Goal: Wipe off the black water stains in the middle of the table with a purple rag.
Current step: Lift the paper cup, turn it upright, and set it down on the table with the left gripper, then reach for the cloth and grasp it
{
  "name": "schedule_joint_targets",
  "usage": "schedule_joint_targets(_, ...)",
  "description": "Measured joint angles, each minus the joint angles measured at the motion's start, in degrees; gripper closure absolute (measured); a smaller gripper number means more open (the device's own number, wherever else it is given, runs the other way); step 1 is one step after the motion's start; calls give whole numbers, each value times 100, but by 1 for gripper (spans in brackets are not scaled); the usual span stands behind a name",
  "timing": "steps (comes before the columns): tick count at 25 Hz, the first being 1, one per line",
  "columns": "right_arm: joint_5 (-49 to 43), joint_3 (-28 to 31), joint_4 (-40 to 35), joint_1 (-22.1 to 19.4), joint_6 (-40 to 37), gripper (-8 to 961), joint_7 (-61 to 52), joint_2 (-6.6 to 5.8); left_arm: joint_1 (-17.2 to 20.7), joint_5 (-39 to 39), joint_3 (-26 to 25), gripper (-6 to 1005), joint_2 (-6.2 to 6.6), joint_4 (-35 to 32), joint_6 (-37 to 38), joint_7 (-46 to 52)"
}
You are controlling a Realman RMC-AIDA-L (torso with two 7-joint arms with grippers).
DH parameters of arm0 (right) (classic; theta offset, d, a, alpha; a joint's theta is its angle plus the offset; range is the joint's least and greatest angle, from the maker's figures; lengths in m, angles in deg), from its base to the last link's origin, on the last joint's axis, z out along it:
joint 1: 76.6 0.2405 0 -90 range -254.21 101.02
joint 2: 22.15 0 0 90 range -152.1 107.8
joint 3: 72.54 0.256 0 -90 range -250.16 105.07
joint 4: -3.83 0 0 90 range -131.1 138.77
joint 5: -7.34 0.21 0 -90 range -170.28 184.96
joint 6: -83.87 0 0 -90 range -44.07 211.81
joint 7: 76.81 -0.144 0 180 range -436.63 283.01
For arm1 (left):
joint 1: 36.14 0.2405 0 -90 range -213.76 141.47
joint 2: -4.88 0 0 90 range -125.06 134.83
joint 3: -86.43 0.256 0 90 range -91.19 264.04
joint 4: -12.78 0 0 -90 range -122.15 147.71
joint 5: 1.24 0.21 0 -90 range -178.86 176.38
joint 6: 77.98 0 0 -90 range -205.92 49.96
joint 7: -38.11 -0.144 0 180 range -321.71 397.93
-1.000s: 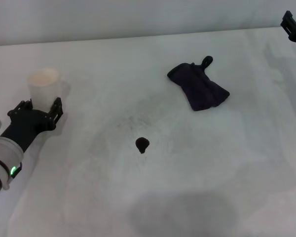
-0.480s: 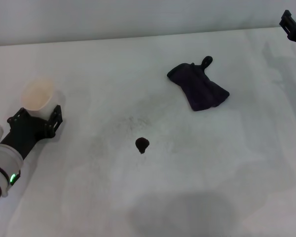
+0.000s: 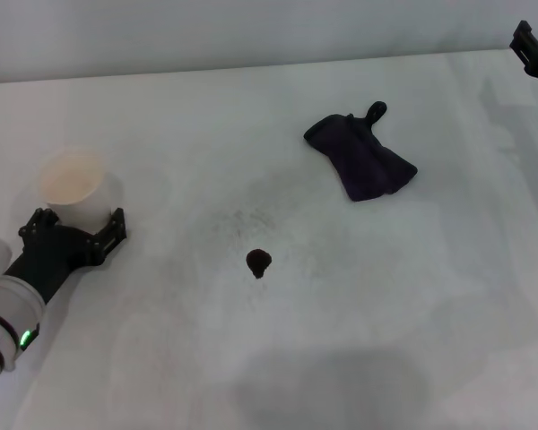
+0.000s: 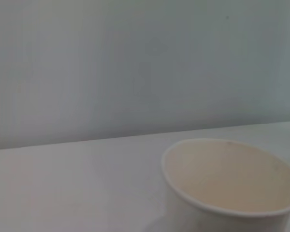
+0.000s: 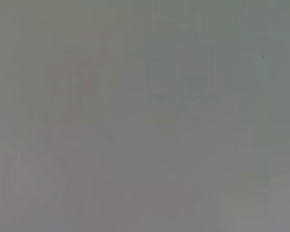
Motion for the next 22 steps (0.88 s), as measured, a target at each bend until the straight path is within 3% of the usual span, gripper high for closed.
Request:
schedule_joint_targets(1, 0, 0, 0, -2, 1, 125, 0, 0, 12, 38, 0, 305, 5, -16, 2, -3)
schedule_joint_targets(4, 0, 0, 0, -4, 4, 125, -1, -5, 154, 71, -1, 126, 17, -127, 193, -139)
schedule_joint_targets(16, 0, -12, 0, 13, 5, 125, -2, -13, 652, 71, -9, 108, 20, -276, 911, -654)
schedule_joint_targets(22, -1, -285, -4, 35, 5, 125, -13, -13, 958, 66, -9, 108, 23, -397, 1459, -677)
